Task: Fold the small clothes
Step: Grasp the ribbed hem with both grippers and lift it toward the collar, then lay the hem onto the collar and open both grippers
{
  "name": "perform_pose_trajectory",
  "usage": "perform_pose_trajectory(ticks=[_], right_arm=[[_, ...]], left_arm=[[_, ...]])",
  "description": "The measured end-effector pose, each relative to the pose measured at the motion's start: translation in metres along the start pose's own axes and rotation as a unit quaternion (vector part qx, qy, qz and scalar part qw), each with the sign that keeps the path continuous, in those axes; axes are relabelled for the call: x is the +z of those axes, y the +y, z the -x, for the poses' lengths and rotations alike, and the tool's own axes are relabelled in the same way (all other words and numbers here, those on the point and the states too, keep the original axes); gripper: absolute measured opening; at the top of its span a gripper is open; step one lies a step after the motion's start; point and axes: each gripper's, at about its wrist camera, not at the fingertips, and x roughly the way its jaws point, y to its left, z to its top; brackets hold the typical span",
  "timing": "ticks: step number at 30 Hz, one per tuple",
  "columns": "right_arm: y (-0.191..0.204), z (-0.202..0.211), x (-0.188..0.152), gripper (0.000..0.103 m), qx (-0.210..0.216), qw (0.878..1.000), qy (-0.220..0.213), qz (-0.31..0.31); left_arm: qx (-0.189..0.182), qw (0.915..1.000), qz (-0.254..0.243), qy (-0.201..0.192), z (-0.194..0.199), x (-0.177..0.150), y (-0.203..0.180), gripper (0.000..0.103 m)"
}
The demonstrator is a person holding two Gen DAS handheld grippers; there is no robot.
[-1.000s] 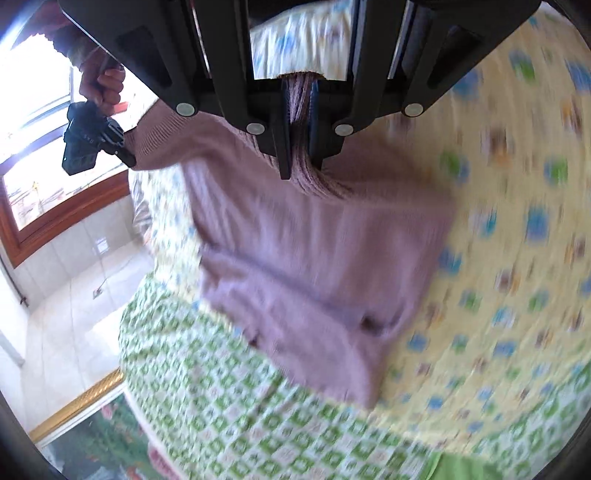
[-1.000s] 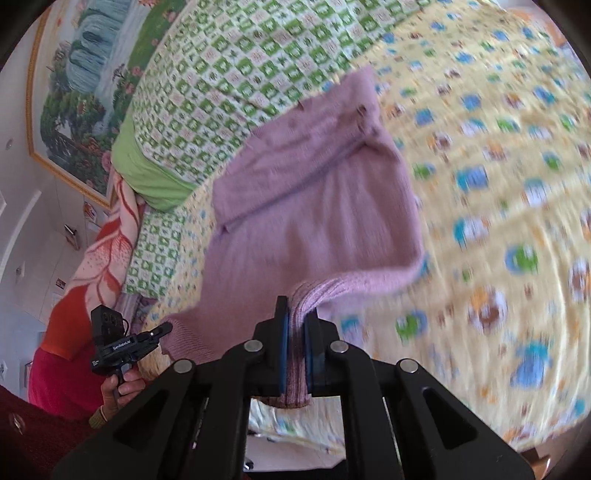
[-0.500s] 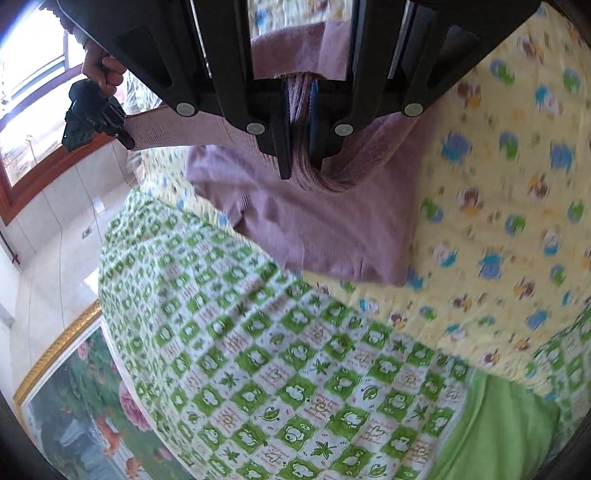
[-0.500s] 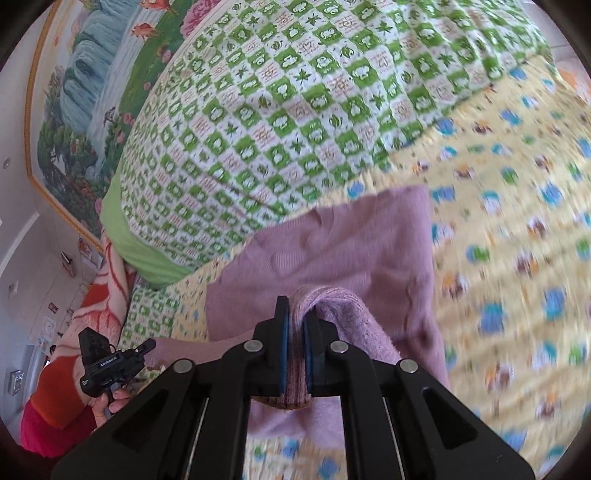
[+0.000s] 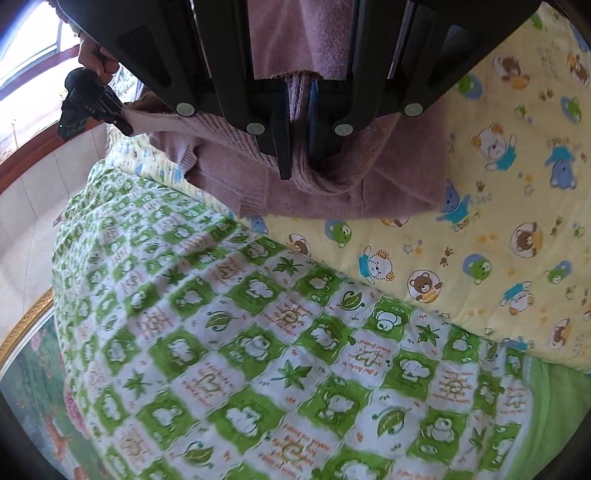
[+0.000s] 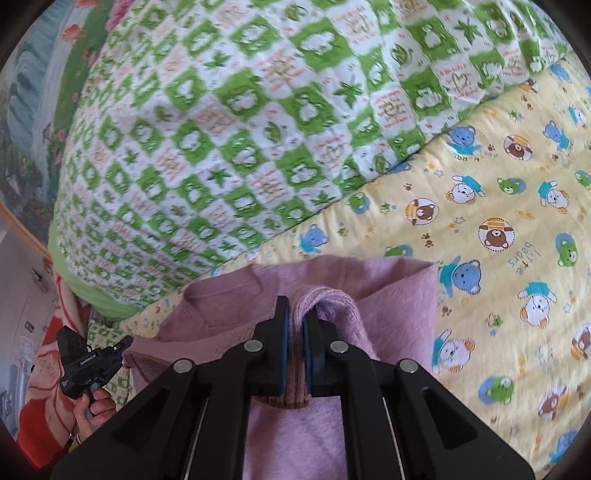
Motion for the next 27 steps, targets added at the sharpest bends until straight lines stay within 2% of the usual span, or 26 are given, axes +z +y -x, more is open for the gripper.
perform_pose_trajectory(ticks=[6, 12, 16, 18, 19, 20, 21, 23, 25, 27], right_arm=[[-0.02, -0.027, 0.004, 0.008, -0.03, 0.999, 0.02, -0.013], [-0.025, -0.038, 0.008, 0.008, -0.039, 0.999, 0.022, -0.024], [-0.024, -0.041, 0.011, 0.012, -0.041, 0.998, 0.022, -0.035], [-0.023, -0.039, 0.012, 0.018, -0.039, 0.998, 0.019, -0.048], [-0.023, -0.035, 0.013, 0.028, -0.04, 0.998, 0.01, -0.052], [-0.023, -0.03, 0.012, 0.039, -0.046, 0.997, -0.001, -0.054], [-0.022, -0.023, 0.013, 0.043, -0.057, 0.997, -0.013, -0.054], [-0.021, -0.015, 0.013, 0.046, -0.062, 0.996, -0.025, -0.052], [-0.02, -0.006, 0.012, 0.046, -0.054, 0.997, -0.029, -0.051], [-0.012, 0.004, 0.009, 0.046, -0.052, 0.997, -0.034, -0.035]], left_arm=[[0.015, 0.9996, 0.013, 0.019, -0.035, 0.004, 0.021, 0.006], [0.021, 0.9995, 0.002, 0.025, -0.047, 0.007, 0.027, 0.007], [0.029, 0.9985, -0.005, 0.045, -0.05, 0.009, 0.024, 0.011], [0.024, 0.9987, -0.011, 0.044, -0.041, 0.011, 0.02, 0.017], [0.025, 0.9988, -0.015, 0.04, -0.036, 0.011, 0.018, 0.02], [0.03, 0.9987, -0.018, 0.038, -0.031, 0.011, 0.017, 0.031], [0.036, 0.9985, -0.024, 0.033, -0.024, 0.011, 0.014, 0.044], [0.043, 0.9982, -0.038, 0.017, -0.008, 0.01, 0.008, 0.05], [0.048, 0.9977, -0.048, 0.009, 0.005, 0.006, 0.002, 0.05], [0.038, 0.9979, -0.052, 0.005, 0.016, 0.001, -0.004, 0.051]])
